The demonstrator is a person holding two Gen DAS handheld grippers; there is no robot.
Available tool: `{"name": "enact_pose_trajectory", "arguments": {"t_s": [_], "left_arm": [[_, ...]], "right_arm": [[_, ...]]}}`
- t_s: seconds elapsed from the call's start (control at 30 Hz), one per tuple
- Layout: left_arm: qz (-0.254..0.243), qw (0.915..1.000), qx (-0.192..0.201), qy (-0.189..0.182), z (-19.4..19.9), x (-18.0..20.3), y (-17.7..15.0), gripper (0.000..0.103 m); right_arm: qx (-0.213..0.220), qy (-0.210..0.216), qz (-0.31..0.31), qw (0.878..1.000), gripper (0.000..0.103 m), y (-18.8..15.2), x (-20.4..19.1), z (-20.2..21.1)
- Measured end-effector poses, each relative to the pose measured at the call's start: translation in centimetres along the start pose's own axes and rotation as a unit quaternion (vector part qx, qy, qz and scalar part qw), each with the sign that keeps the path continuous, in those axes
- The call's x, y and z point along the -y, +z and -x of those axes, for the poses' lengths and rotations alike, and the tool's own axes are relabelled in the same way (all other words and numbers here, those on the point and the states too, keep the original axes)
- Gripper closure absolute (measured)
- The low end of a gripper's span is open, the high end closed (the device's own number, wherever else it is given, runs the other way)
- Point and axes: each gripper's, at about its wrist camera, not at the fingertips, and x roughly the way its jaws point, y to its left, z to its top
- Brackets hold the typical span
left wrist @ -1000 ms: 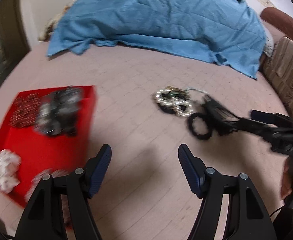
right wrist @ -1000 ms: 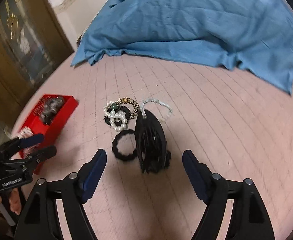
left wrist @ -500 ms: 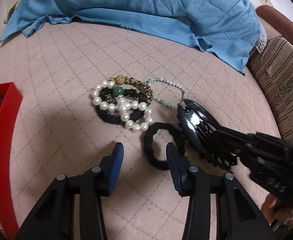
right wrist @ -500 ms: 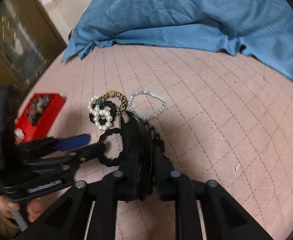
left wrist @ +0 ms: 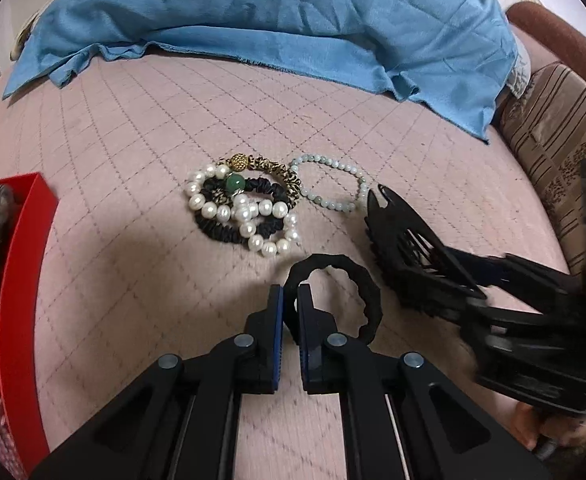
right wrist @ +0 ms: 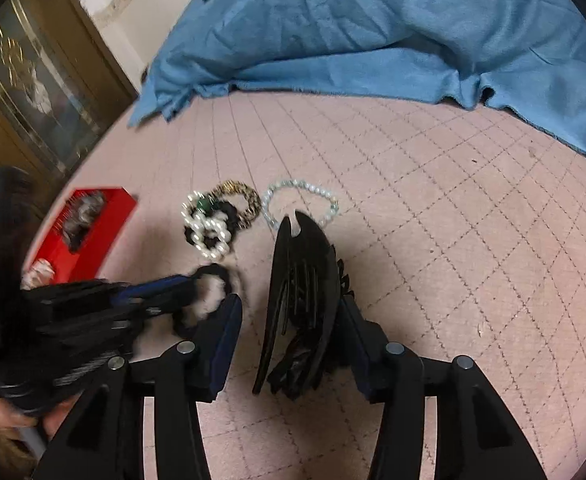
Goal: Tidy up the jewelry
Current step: 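Grasp the black claw clip with right tool while left tool grasps black hair tie, then carry the clip and hair tie into the red tray and open both tools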
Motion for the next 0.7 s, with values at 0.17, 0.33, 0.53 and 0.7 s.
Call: {"name": "enact_pose_trajectory", "arguments": {"t_s": [0.17,0.33,0.53,0.7], "left_arm": [[0.004,0.9999,0.005,-0.009,2.6,-0.4,-1.3,0.097],[0.000,0.9997,0.024,0.001,5.6,-0.7,-2.5,0.097],[0.005,0.9987,0.051,0.006,9.7,-1.4,-3.9,0.097],[0.016,0.9965,0.080,0.017,13.6,-2.9,-5.3,0.097]], "right_arm": [[-0.007,-0.032,-0.006,0.999,0.062,-0.5,0.1,-0.8],[0.014,-0.016,-0.040,0.999,0.064,-1.2,0.2,1.5],[0.030,0.010,-0.068,0.997,0.064,-2.1,-0.8,4.7],[0.043,0.029,-0.071,0.996,0.063,-3.2,-3.2,7.3]]}}
